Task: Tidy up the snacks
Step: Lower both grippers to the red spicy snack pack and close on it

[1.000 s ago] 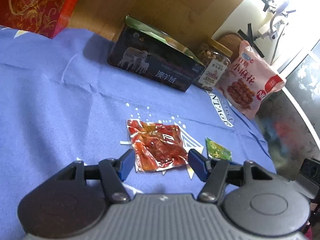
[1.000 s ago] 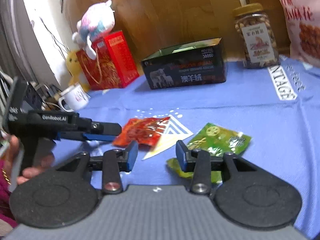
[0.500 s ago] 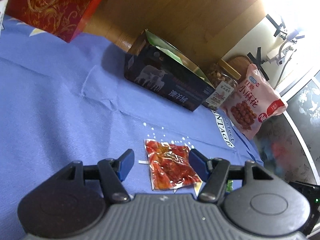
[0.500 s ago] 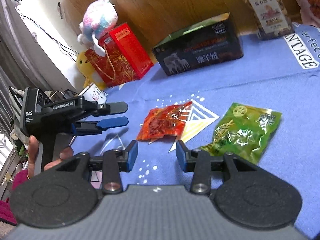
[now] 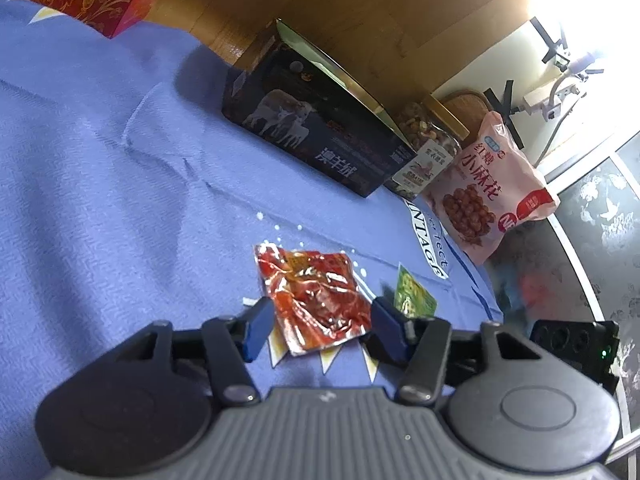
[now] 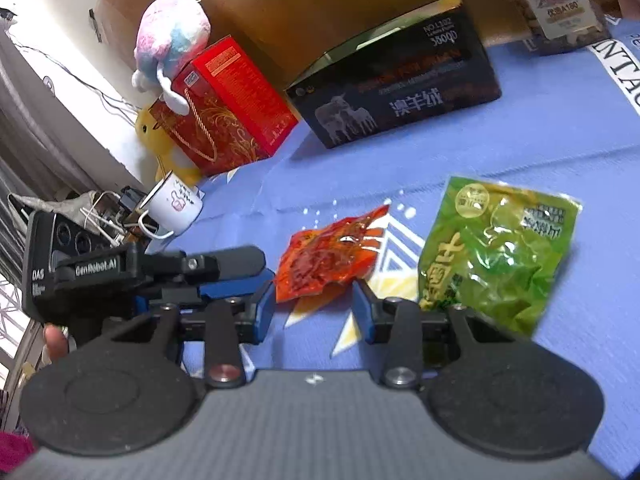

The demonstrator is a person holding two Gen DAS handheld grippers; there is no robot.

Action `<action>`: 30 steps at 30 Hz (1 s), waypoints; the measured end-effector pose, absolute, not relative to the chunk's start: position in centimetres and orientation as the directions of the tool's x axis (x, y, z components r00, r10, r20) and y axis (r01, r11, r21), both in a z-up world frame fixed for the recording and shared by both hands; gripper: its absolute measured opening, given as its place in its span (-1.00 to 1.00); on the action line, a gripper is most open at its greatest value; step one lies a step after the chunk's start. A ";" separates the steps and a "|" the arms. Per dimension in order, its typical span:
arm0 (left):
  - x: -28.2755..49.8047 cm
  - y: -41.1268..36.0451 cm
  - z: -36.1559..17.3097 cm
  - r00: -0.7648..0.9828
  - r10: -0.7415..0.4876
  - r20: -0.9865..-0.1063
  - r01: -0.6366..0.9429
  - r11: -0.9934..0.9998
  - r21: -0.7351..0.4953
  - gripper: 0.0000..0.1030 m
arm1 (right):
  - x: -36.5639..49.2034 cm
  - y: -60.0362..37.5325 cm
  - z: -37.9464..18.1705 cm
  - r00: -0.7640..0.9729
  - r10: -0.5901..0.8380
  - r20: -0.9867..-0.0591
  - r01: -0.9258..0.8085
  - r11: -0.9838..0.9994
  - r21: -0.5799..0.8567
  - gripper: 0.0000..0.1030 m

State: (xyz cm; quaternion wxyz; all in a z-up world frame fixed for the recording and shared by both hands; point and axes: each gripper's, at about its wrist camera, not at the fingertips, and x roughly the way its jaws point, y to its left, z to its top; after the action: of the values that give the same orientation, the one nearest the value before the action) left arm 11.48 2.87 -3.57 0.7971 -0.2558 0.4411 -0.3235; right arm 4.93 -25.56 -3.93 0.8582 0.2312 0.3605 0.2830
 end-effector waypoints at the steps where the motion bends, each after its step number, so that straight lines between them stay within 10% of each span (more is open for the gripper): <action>1: 11.6 3.0 -3.7 0.399 -0.746 -0.533 0.284 0.653 -0.702 0.01 | 5.0 -25.5 -3.9 0.584 0.654 -0.481 -0.319 0.730 0.604 -0.10; 8: 12.4 3.7 -4.4 0.387 -0.766 -0.513 0.252 0.623 -0.741 -0.22 | 5.8 -26.7 -4.1 0.583 0.715 -0.387 -0.297 0.630 0.717 -0.15; 20: 13.0 3.9 -4.7 0.379 -0.774 -0.508 0.233 0.611 -0.757 -0.29 | 11.7 -27.6 -1.3 0.612 0.598 -0.517 -0.322 0.786 0.527 -0.14; 30: 13.1 3.9 -4.9 0.393 -0.758 -0.520 0.237 0.630 -0.740 -0.50 | 15.2 -28.0 -4.5 0.408 0.770 -0.491 -0.342 0.627 0.700 -0.15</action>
State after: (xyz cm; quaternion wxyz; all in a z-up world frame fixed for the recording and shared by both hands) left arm 13.10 3.85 -4.92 0.7825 -0.2898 0.4502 -0.3179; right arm 15.18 -27.96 -4.48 0.7990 0.2558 0.4186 0.3478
